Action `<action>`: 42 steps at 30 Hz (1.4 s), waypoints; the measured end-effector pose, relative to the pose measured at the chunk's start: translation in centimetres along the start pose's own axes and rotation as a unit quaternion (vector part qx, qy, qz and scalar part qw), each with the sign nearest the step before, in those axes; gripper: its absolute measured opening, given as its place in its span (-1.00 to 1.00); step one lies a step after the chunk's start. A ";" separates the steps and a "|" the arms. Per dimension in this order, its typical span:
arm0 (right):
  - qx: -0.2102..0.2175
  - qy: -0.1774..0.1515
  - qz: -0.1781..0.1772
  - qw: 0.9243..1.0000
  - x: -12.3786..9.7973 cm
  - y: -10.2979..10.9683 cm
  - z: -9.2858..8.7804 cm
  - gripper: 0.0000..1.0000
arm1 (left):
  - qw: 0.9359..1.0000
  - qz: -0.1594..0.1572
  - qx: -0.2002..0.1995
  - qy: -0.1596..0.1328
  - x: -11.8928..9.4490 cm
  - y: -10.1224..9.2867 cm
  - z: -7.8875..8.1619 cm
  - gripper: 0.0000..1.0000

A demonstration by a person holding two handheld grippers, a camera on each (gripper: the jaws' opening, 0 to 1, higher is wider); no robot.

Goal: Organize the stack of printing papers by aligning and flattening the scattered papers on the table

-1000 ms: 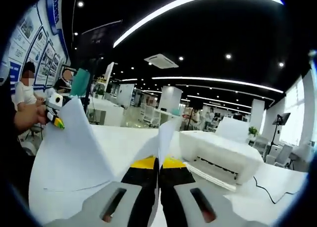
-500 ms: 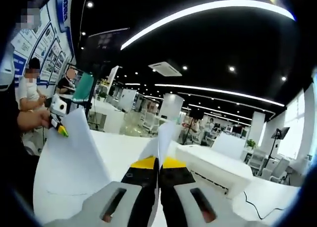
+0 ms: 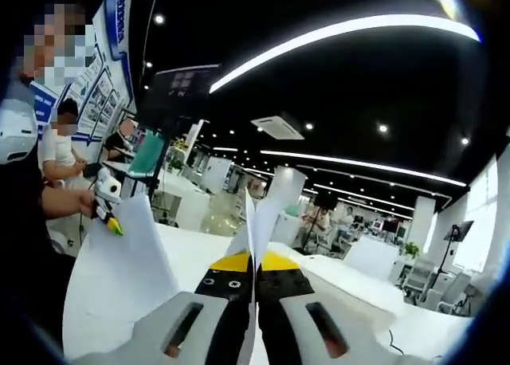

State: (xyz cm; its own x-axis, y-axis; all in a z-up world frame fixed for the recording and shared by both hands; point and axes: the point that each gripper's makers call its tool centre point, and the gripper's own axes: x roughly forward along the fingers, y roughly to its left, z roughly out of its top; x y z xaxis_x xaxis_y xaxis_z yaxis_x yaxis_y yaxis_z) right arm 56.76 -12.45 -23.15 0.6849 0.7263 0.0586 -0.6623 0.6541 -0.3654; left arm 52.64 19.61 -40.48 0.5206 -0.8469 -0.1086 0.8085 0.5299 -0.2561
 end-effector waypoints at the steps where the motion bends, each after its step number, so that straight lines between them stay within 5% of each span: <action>1: -0.004 -0.002 0.009 1.000 0.0 0.2 0.2 -1.00 | 1.000 0.000 0.001 0.000 0.0 0.0 0.0 -0.86; 19: -0.031 -0.038 0.116 0.992 0.3 3.6 3.6 -1.00 | 1.000 -0.003 0.003 0.001 0.4 -0.6 0.1 -0.86; 42: -0.071 -0.025 0.206 0.976 2.9 7.9 4.7 -1.00 | 1.000 -0.012 0.001 0.000 0.8 -1.1 0.4 -0.86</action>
State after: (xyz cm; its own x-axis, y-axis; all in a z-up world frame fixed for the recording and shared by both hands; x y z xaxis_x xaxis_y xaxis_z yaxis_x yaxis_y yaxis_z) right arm 52.05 -4.22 -21.53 0.3511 0.9331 -0.0774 -0.8273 0.2704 -0.4924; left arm 52.25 18.40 -39.87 0.5019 -0.8589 -0.1020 0.8208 0.5102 -0.2570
